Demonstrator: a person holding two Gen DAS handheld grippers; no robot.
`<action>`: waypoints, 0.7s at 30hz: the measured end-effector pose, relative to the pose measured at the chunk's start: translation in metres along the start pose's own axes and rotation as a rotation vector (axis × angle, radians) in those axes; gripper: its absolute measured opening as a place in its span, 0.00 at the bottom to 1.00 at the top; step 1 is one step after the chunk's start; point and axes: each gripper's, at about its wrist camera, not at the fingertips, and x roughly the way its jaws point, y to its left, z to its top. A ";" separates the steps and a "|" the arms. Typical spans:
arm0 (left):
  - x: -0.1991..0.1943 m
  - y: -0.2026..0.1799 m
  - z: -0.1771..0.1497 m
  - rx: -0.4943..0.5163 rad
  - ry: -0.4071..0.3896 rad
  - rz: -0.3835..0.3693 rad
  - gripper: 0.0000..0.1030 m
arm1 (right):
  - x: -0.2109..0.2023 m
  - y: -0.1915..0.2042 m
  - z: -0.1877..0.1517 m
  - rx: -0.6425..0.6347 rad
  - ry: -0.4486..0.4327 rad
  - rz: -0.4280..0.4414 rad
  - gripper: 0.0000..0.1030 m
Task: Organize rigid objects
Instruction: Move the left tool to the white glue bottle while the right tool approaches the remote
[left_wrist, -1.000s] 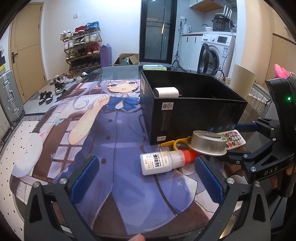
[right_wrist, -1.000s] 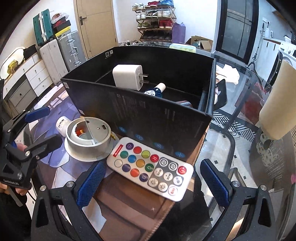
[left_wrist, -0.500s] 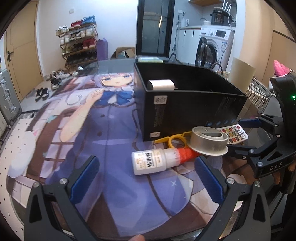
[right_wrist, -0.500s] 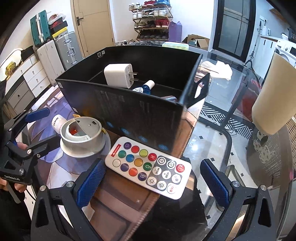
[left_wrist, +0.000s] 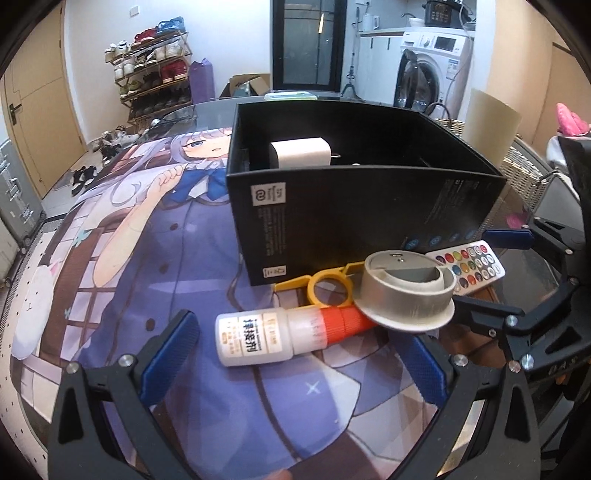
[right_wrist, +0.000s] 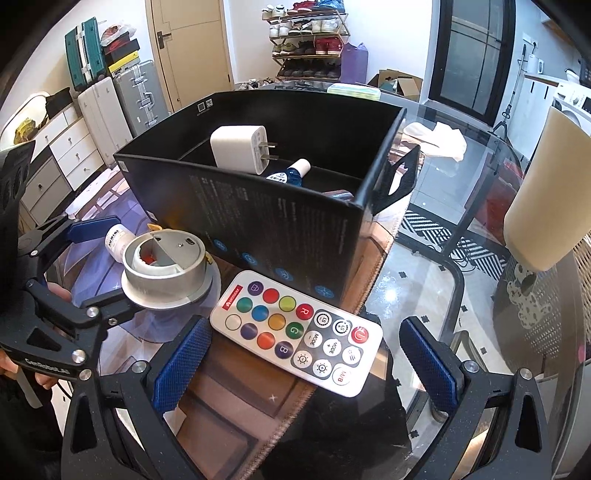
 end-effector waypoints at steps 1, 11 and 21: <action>0.001 -0.002 0.001 -0.003 0.002 0.011 1.00 | 0.000 0.000 0.000 0.001 0.000 0.000 1.00; 0.000 0.009 -0.002 -0.036 -0.001 0.042 1.00 | 0.002 0.003 0.003 -0.003 -0.003 0.003 1.00; -0.005 0.024 -0.010 -0.040 -0.005 0.047 1.00 | 0.001 0.003 0.002 0.003 -0.005 -0.002 1.00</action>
